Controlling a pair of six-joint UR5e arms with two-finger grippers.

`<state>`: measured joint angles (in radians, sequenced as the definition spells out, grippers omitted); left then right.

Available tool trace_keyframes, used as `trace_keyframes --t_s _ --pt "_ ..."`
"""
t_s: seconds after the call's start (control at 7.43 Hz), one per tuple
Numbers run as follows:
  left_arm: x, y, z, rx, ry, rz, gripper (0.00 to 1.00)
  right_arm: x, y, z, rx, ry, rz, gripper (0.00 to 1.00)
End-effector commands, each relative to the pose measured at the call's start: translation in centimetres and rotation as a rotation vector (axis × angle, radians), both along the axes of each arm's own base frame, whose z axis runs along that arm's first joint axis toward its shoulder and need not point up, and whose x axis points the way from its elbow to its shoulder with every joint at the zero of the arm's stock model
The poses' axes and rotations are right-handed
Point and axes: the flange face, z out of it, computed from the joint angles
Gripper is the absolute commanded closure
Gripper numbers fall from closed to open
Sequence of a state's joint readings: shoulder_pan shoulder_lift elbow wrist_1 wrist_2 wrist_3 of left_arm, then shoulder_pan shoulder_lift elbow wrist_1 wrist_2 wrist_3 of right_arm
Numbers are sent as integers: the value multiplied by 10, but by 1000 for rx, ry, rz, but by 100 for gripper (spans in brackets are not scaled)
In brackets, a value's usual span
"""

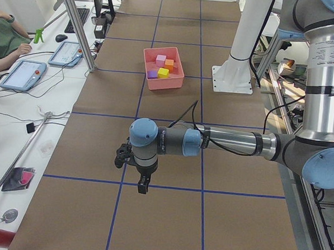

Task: Place blocks into pink bin with both arms

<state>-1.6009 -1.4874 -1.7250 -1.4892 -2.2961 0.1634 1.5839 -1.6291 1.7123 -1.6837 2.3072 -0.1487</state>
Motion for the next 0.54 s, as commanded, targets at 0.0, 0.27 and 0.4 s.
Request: trace_keyframes --t_s 0.0,0.27,0.4 --pt "0 -1 0 0 0 -1 0 8 12 12 -26 -2 20 0" --pt "0 -1 -1 0 2 -1 0 6 12 7 -30 -12 33 0" --pt "0 -1 -1 1 2 -1 0 1 12 2 -39 -82 44 0"
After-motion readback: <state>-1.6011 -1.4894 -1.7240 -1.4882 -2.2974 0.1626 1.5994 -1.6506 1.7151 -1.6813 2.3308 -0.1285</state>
